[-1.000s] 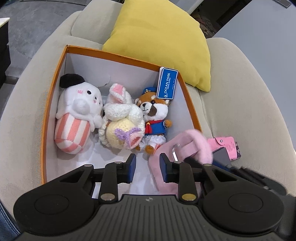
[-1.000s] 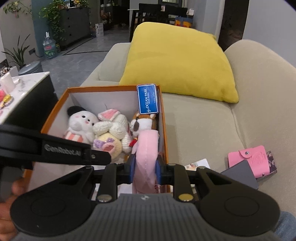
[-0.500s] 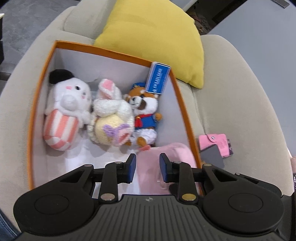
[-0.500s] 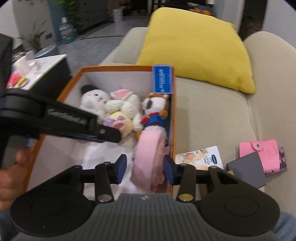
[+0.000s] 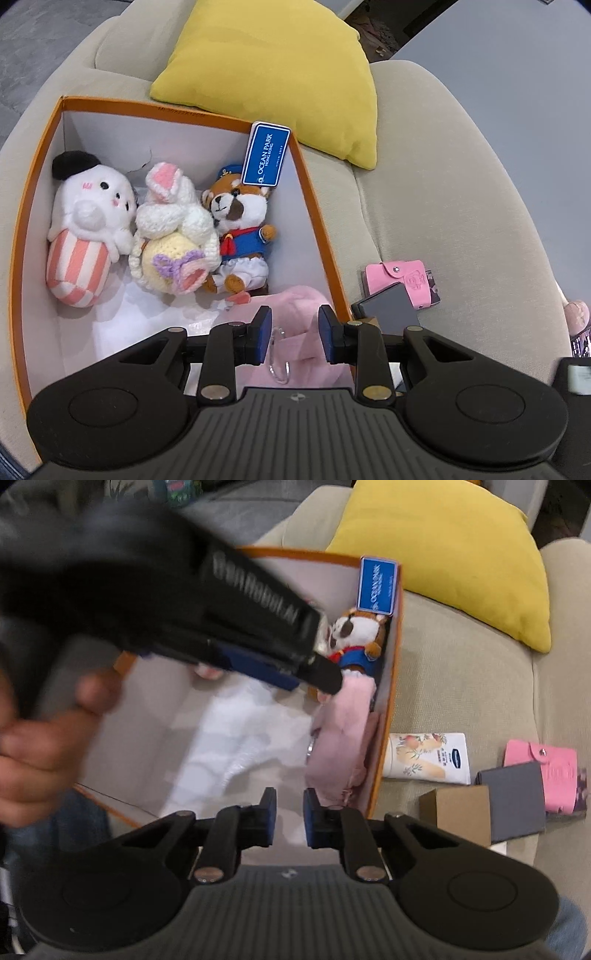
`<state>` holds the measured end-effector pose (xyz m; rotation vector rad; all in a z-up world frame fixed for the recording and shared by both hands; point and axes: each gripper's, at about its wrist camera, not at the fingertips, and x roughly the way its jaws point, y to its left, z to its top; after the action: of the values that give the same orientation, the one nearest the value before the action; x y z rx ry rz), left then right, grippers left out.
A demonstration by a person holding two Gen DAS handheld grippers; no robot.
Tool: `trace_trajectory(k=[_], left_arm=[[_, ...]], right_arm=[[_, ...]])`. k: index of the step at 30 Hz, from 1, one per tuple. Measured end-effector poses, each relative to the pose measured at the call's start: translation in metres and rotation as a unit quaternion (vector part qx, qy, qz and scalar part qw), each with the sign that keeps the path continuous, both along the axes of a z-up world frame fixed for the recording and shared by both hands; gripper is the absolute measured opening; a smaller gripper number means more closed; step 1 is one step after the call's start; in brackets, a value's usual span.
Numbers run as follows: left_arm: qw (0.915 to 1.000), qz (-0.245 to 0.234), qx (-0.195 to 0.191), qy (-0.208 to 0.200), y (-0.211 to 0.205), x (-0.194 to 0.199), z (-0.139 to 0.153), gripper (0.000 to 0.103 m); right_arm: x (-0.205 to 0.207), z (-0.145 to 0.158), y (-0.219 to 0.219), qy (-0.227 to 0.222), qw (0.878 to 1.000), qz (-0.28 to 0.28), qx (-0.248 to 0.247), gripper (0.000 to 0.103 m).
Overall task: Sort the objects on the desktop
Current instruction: 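Release the fox in the box while the right gripper lowers the pouch inside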
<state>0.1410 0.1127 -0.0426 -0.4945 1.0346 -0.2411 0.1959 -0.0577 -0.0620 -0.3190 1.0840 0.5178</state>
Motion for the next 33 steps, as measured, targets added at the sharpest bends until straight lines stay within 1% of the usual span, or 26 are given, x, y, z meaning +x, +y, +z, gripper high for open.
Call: trace_trajectory(k=[1, 2, 5, 10, 13, 14, 17, 23, 25, 26, 27, 33], left_arm=[[1.0, 0.0, 0.003, 0.001, -0.001, 0.002, 0.0, 0.031], [1.0, 0.0, 0.004, 0.002, -0.001, 0.004, 0.0, 0.031], [1.0, -0.001, 0.001, 0.002, -0.001, 0.01, -0.002, 0.031], [1.0, -0.001, 0.0, 0.001, -0.003, 0.02, -0.003, 0.031], [1.0, -0.005, 0.004, 0.0, -0.004, 0.019, -0.002, 0.031], [1.0, -0.006, 0.004, 0.0, -0.004, 0.017, -0.001, 0.031], [1.0, 0.0, 0.002, 0.003, -0.004, 0.013, -0.001, 0.032], [0.9997, 0.012, 0.019, 0.006, -0.006, 0.008, 0.003, 0.032], [0.9995, 0.017, 0.027, 0.007, -0.008, 0.007, 0.005, 0.032], [0.9994, 0.019, 0.029, 0.007, -0.008, 0.007, 0.006, 0.032], [0.9993, 0.02, 0.03, 0.006, -0.009, 0.006, 0.008, 0.032], [0.9984, 0.021, 0.052, -0.005, -0.018, 0.001, 0.02, 0.032]], right_arm=[[0.003, -0.005, 0.003, 0.001, 1.0, 0.0, -0.006, 0.013], [0.006, -0.009, 0.005, 0.0, 1.0, -0.003, -0.011, 0.002], [0.011, -0.01, 0.012, -0.023, 1.0, -0.006, -0.019, 0.002], [0.018, -0.012, 0.016, -0.033, 0.999, -0.014, -0.014, 0.002], [0.018, -0.011, 0.015, -0.029, 0.999, -0.012, -0.007, 0.002], [0.016, -0.011, 0.014, -0.026, 1.0, -0.012, -0.003, 0.002], [0.01, -0.002, 0.008, -0.019, 1.0, -0.002, 0.022, 0.008], [0.009, 0.007, -0.011, -0.006, 0.998, 0.001, 0.07, 0.009], [0.007, 0.013, -0.017, -0.011, 0.997, -0.002, 0.079, 0.013], [0.007, 0.014, -0.02, -0.013, 0.996, -0.003, 0.083, 0.018], [0.007, 0.018, -0.025, -0.014, 0.996, -0.003, 0.088, 0.02], [-0.003, 0.031, -0.04, -0.026, 0.993, -0.009, 0.111, 0.021]])
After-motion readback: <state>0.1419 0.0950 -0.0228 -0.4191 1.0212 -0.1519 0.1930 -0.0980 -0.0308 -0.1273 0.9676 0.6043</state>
